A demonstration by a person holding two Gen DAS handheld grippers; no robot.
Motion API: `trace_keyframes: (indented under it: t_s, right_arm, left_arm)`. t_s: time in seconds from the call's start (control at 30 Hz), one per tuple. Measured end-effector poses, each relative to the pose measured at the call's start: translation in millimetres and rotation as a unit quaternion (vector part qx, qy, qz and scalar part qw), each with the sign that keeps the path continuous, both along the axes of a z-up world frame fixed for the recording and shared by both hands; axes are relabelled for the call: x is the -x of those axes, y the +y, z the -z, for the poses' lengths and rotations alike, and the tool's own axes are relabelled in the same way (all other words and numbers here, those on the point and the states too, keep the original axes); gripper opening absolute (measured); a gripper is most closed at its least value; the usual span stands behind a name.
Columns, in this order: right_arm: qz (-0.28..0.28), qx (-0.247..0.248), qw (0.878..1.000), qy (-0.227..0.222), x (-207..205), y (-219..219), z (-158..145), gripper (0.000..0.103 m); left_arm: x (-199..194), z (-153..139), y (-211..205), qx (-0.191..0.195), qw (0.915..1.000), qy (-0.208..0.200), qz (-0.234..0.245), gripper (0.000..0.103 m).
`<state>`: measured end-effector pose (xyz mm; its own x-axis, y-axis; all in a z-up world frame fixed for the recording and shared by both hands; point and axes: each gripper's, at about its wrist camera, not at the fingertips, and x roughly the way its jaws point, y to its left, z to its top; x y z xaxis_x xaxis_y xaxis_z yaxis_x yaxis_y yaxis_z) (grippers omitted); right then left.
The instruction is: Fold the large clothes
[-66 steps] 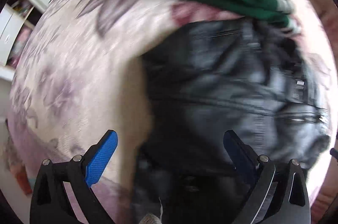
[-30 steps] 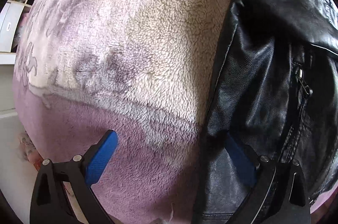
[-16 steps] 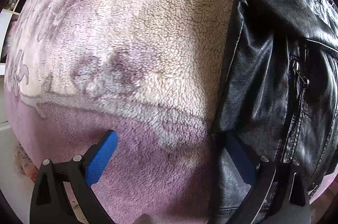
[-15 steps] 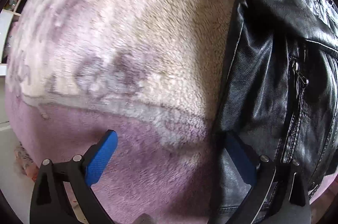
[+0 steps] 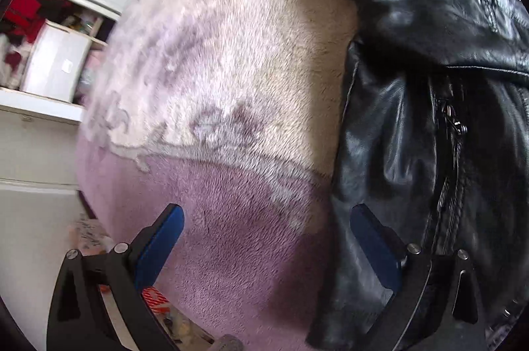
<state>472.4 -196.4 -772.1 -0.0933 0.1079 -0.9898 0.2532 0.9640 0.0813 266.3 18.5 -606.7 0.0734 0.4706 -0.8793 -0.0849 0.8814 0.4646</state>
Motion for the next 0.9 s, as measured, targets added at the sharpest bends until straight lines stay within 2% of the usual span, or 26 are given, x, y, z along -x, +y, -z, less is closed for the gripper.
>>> trace_keyframes:
  t_s: [0.07, 0.1, 0.17, 0.2, 0.3, 0.37, 0.43, 0.5, 0.53, 0.57, 0.63, 0.67, 0.73, 0.8, 0.9]
  right_arm:
    - [0.073, -0.040, 0.996, 0.007, 3, -23, 6, 0.015]
    - [0.088, -0.056, 0.994, 0.013, 7, -33, 7, 0.015]
    - [0.068, -0.068, 0.995, 0.028, 4, -24, 10, 0.017]
    - [0.053, -0.068, 0.996, 0.032, 8, -28, 11, 0.022]
    - [0.016, -0.082, 0.995, 0.054, -1, -14, 9, 0.032]
    - [-0.003, -0.100, 0.993, 0.064, 0, -9, 13, 0.034]
    - [-0.020, -0.108, 0.992, 0.063, 3, -4, 11, 0.034]
    - [-0.032, -0.110, 0.991, 0.062, 16, -4, 9, 0.034]
    - [-0.034, -0.113, 0.991, 0.061, 21, -27, 6, 0.034]
    - [-0.032, -0.116, 0.991, 0.060, 23, -26, 6, 0.034]
    - [-0.025, -0.121, 0.991, 0.059, 35, -29, 6, 0.034]
    - [-0.020, -0.122, 0.991, 0.055, 49, -44, 6, 0.034]
    - [-0.005, -0.118, 0.992, 0.041, 52, -53, 1, 0.032]
    - [0.004, -0.116, 0.993, 0.033, 57, -70, 6, 0.031]
    - [-0.025, -0.090, 0.995, 0.024, 66, -63, 4, 0.030]
  left_arm:
    - [-6, 21, -6, -0.021, 0.9995, 0.023, -0.010, 0.103]
    - [-8, 34, -8, -0.021, 0.9989, 0.036, -0.022, 0.103]
    - [-7, 39, -11, -0.016, 0.9982, 0.032, -0.049, 0.103]
    - [-6, 36, -11, -0.016, 0.9975, 0.031, -0.061, 0.103]
    - [-3, 9, -14, -0.020, 0.9961, 0.024, -0.082, 0.103]
    - [2, -16, -21, 0.003, 0.9952, 0.002, -0.098, 0.103]
    - [0, -39, -30, 0.049, 0.9920, -0.032, -0.112, 0.103]
    - [-8, -51, -44, 0.097, 0.9870, -0.055, -0.116, 0.103]
    - [-16, -47, -56, 0.112, 0.9860, -0.050, -0.113, 0.103]
    - [-24, -39, -67, 0.111, 0.9874, -0.042, -0.104, 0.103]
    - [-41, -7, -90, 0.088, 0.9926, -0.006, -0.083, 0.103]
    - [-46, 12, -96, 0.081, 0.9938, 0.014, -0.075, 0.103]
    - [-51, 43, -104, 0.057, 0.9953, 0.042, -0.066, 0.103]
    - [-52, 40, -104, 0.052, 0.9963, 0.029, -0.062, 0.103]
    - [-50, 38, -98, 0.062, 0.9959, 0.031, -0.058, 0.103]
